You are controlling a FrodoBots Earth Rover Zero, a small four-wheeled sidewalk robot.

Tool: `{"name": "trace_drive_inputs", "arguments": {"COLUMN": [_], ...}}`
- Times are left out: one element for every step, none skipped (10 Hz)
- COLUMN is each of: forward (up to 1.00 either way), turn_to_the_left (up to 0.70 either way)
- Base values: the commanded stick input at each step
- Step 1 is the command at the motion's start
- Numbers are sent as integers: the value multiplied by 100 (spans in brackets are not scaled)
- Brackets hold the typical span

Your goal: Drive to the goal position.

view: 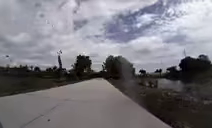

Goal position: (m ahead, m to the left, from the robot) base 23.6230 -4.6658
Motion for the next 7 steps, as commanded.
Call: {"name": "trace_drive_inputs", "arguments": {"forward": [60, 60, 60, 60, 60, 60, 60], "turn_to_the_left": [14, 13, 10, 7, 4, 1, 1]}}
